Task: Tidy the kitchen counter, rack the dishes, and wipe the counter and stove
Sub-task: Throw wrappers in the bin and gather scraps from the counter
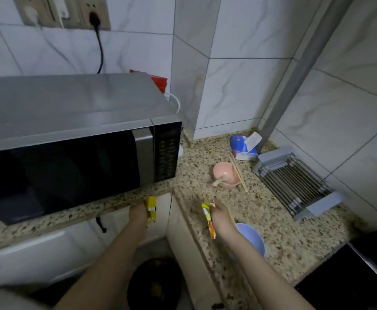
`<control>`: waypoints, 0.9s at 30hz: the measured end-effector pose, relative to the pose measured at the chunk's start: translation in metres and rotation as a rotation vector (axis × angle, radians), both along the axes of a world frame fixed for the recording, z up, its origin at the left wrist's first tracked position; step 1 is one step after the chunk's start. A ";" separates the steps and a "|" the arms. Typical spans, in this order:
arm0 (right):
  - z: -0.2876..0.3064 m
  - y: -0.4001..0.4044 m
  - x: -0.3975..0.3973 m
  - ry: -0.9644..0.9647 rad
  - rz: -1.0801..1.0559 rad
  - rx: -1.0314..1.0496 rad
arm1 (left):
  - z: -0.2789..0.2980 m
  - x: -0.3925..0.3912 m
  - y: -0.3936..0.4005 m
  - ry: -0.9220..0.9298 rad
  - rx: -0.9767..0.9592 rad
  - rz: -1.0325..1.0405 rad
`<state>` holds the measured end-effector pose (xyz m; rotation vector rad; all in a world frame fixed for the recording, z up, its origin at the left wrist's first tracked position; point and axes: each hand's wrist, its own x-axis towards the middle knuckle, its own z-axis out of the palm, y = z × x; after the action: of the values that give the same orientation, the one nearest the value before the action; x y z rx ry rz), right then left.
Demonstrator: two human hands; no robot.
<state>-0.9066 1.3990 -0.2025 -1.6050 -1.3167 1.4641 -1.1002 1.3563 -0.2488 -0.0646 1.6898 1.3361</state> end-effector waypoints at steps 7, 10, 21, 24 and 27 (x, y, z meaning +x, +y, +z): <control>-0.071 -0.061 -0.078 0.051 0.104 -0.201 | -0.076 -0.059 -0.092 -0.104 -0.123 0.007; -0.121 -0.077 -0.091 0.088 0.139 -0.313 | -0.113 -0.072 -0.128 -0.027 -0.211 0.007; -0.282 -0.095 -0.081 -0.144 0.170 -0.553 | -0.266 -0.051 -0.188 -0.062 -0.414 0.014; -0.322 -0.094 -0.072 -0.167 0.109 -0.529 | -0.297 -0.037 -0.183 -0.145 -0.397 -0.011; -0.358 -0.090 -0.064 -0.213 0.020 -0.479 | -0.327 -0.018 -0.175 -0.219 -0.361 -0.059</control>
<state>-0.9706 1.3093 -0.5602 -2.1043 -1.1479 1.7535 -1.1187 1.1817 -0.5755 -0.3542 1.7095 0.9314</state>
